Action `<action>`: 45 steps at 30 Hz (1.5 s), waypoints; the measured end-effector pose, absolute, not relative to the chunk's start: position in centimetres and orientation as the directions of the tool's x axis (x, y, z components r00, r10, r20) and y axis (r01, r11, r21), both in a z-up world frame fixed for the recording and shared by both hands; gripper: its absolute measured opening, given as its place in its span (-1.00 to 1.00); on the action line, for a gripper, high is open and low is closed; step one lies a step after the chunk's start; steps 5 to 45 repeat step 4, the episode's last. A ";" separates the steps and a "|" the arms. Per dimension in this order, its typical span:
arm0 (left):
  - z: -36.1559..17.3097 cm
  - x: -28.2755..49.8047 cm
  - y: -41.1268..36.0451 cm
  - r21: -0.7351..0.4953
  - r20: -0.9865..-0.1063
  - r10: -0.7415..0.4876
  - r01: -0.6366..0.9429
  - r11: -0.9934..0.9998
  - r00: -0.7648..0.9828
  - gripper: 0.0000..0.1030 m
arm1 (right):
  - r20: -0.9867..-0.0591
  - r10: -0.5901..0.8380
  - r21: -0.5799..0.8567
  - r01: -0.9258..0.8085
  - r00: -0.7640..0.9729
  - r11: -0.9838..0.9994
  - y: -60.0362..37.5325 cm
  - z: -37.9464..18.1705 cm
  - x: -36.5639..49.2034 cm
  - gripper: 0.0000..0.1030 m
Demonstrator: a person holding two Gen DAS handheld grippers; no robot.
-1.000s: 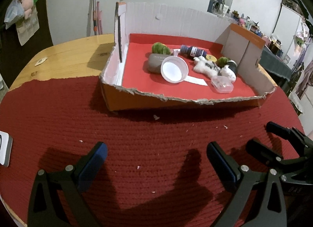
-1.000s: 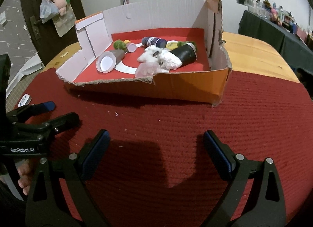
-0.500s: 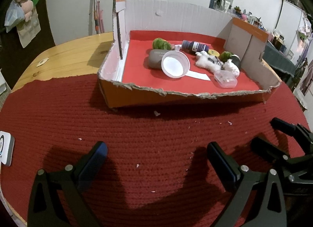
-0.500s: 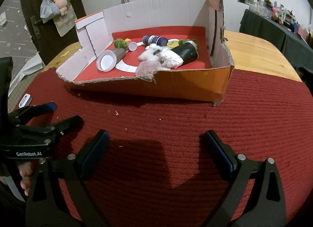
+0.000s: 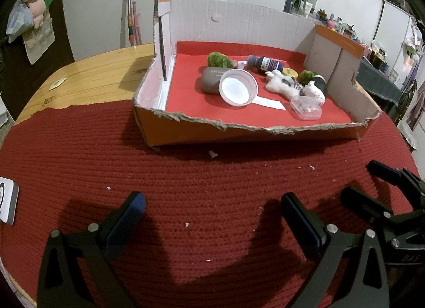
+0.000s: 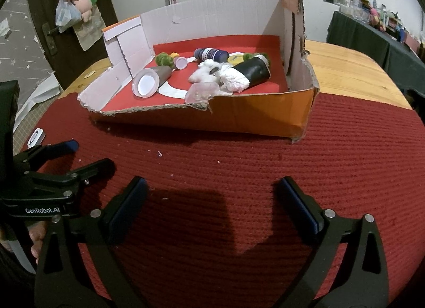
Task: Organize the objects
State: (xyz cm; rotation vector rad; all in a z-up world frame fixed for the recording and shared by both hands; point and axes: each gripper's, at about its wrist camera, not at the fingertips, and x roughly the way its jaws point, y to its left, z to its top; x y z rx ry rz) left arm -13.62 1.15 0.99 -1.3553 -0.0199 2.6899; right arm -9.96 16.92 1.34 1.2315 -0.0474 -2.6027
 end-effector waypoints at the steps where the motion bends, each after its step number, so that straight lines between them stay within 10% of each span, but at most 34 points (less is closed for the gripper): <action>1: 1.0 -13.7 1.2 -0.070 -0.800 0.121 -0.109 -0.992 -0.588 1.00 | -0.756 -0.247 0.138 0.220 -0.606 -0.966 16.9 1.3 -9.9 0.97; 45: 1.0 -13.7 1.2 -0.069 -0.800 0.120 -0.109 -0.992 -0.588 1.00 | -0.756 -0.247 0.139 0.221 -0.606 -0.965 16.9 1.4 -9.9 0.98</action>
